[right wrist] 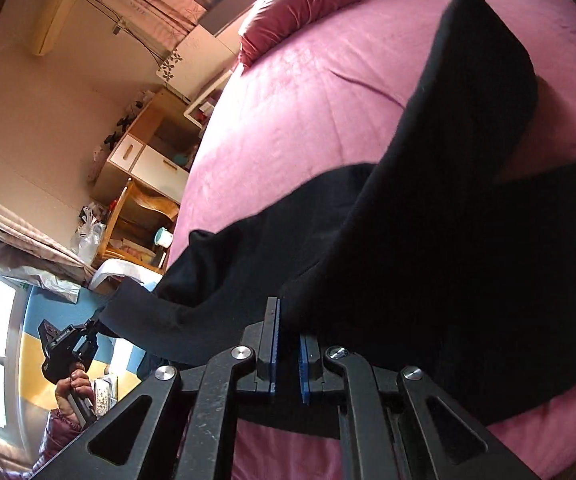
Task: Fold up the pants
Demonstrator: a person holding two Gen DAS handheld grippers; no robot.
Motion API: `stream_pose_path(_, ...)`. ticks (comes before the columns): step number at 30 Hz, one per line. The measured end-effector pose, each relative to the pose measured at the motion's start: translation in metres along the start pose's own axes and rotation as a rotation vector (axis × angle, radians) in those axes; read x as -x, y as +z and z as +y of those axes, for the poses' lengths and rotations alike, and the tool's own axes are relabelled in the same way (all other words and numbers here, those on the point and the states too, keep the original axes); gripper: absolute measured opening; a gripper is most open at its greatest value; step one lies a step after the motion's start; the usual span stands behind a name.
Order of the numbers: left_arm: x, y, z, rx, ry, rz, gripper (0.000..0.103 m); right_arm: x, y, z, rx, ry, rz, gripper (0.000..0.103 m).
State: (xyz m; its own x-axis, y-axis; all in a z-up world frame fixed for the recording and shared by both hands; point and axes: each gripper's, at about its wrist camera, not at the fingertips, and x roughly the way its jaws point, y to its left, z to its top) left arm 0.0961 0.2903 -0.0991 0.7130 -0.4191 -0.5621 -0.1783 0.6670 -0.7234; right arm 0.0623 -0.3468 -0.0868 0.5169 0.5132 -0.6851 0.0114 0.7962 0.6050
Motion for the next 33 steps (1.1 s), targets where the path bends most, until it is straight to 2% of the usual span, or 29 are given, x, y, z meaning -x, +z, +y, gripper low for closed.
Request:
stream_pose_path(6, -0.002, -0.047, 0.059, 0.175, 0.074, 0.073, 0.012, -0.028, -0.027, -0.018, -0.012, -0.083, 0.077, 0.008)
stream_pose_path(7, 0.0, -0.051, 0.065, 0.201, 0.075, 0.075, 0.014, -0.032, -0.03, -0.02, -0.013, -0.091, 0.086, 0.008)
stream_pose_path(9, 0.004, -0.056, 0.077, 0.283, 0.038, 0.077, 0.028, -0.039, -0.033, -0.023, -0.007, -0.116, 0.099, 0.008)
stream_pose_path(13, 0.01, -0.061, 0.088, 0.369, 0.012, 0.08, 0.034, -0.051, -0.032, -0.026, -0.01, -0.138, 0.112, 0.008)
stream_pose_path(20, 0.001, -0.066, 0.087, 0.402, 0.051, 0.136, 0.033, -0.067, -0.03, -0.031, -0.042, -0.136, 0.119, 0.008)
stream_pose_path(26, -0.001, -0.058, 0.078, 0.359, 0.088, 0.109, 0.009, -0.055, -0.028, -0.037, -0.042, -0.131, 0.105, 0.008)
stream_pose_path(30, 0.007, -0.036, 0.05, 0.285, 0.007, 0.054, 0.008, -0.033, -0.009, -0.026, -0.053, -0.064, 0.024, 0.008)
stream_pose_path(33, 0.019, -0.009, 0.024, 0.227, -0.093, -0.019, 0.008, -0.008, 0.007, -0.019, -0.068, 0.022, -0.089, 0.008)
